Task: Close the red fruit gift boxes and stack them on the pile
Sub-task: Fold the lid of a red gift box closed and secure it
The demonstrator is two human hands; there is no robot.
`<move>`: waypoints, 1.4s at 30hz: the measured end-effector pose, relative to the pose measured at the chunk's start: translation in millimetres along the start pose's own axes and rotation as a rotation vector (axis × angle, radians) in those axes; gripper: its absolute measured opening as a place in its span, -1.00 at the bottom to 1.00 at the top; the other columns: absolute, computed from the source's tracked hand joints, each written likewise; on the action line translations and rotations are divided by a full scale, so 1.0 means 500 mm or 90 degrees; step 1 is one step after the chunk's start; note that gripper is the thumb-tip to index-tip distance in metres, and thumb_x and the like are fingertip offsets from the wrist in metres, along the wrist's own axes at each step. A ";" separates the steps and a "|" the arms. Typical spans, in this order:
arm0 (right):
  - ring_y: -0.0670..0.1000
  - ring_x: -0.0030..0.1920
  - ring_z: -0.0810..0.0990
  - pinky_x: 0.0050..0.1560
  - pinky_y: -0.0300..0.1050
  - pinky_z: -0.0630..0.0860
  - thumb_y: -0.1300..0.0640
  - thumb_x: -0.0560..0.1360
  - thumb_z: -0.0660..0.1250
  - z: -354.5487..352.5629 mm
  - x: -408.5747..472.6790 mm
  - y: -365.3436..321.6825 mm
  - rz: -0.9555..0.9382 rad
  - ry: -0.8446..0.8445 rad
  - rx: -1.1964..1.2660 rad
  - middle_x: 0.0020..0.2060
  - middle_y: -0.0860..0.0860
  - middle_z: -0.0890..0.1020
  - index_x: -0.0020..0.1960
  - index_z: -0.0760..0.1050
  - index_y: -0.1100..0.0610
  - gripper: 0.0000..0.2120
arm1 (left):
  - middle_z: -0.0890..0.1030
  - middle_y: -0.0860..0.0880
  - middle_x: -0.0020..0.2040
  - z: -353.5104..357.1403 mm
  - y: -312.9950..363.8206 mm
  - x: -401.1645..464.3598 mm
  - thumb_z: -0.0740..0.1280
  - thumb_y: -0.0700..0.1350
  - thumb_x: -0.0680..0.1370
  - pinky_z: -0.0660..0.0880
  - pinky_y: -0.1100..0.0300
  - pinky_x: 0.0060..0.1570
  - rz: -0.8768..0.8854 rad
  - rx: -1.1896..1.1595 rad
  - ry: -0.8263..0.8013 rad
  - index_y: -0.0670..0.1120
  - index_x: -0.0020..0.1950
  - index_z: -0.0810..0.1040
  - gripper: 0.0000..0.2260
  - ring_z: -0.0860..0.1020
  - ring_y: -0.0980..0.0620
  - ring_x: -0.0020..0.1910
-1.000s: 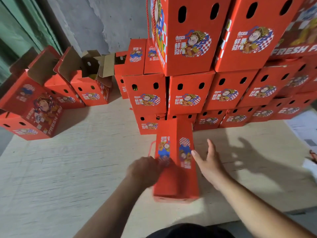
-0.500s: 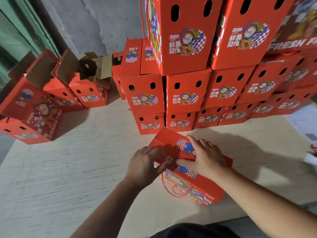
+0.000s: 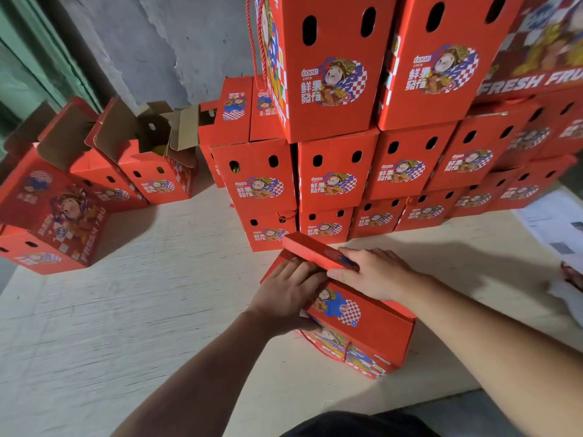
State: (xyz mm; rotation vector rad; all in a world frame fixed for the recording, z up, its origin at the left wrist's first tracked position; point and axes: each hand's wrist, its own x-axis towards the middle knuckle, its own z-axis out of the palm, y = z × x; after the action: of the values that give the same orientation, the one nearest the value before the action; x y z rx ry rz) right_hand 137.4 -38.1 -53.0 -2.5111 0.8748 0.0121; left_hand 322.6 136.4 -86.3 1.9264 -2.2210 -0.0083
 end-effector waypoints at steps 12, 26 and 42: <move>0.02 0.08 0.67 -0.12 -0.17 0.39 -0.76 0.29 -0.02 0.039 -0.033 -0.005 -0.011 0.089 -0.068 0.18 -0.17 0.66 0.55 0.25 -0.21 0.00 | 0.56 0.02 0.40 0.040 0.041 -0.062 0.45 0.44 0.42 0.40 0.03 0.42 -0.066 -0.070 0.193 -0.06 0.46 0.52 -0.21 0.45 -0.01 0.38; 0.12 0.24 0.57 0.20 0.05 0.53 -0.60 0.47 -0.22 0.069 -0.041 -0.016 -0.006 0.104 -0.236 0.31 0.04 0.55 0.61 0.10 -0.01 -0.06 | 0.04 0.17 0.67 -0.022 -0.040 0.050 0.10 0.42 0.59 0.52 -0.16 0.36 -0.322 -0.275 -0.071 0.12 0.69 0.16 -0.27 0.38 -0.07 0.53; 0.14 0.35 0.53 0.15 0.10 0.50 -0.50 0.55 0.03 0.033 -0.024 0.004 0.017 -0.063 -0.050 0.47 -0.05 0.40 0.57 -0.02 -0.27 -0.32 | 0.43 -0.02 0.45 -0.004 -0.010 0.035 0.19 0.24 0.60 0.47 -0.13 0.29 -0.406 -0.094 0.161 0.04 0.57 0.32 -0.43 0.50 -0.14 0.33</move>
State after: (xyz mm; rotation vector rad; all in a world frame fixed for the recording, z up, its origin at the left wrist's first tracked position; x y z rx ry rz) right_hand 129.1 -25.1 -66.6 -2.5467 0.8821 0.1810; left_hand 325.7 118.8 -82.3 2.3060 -1.3447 -0.0217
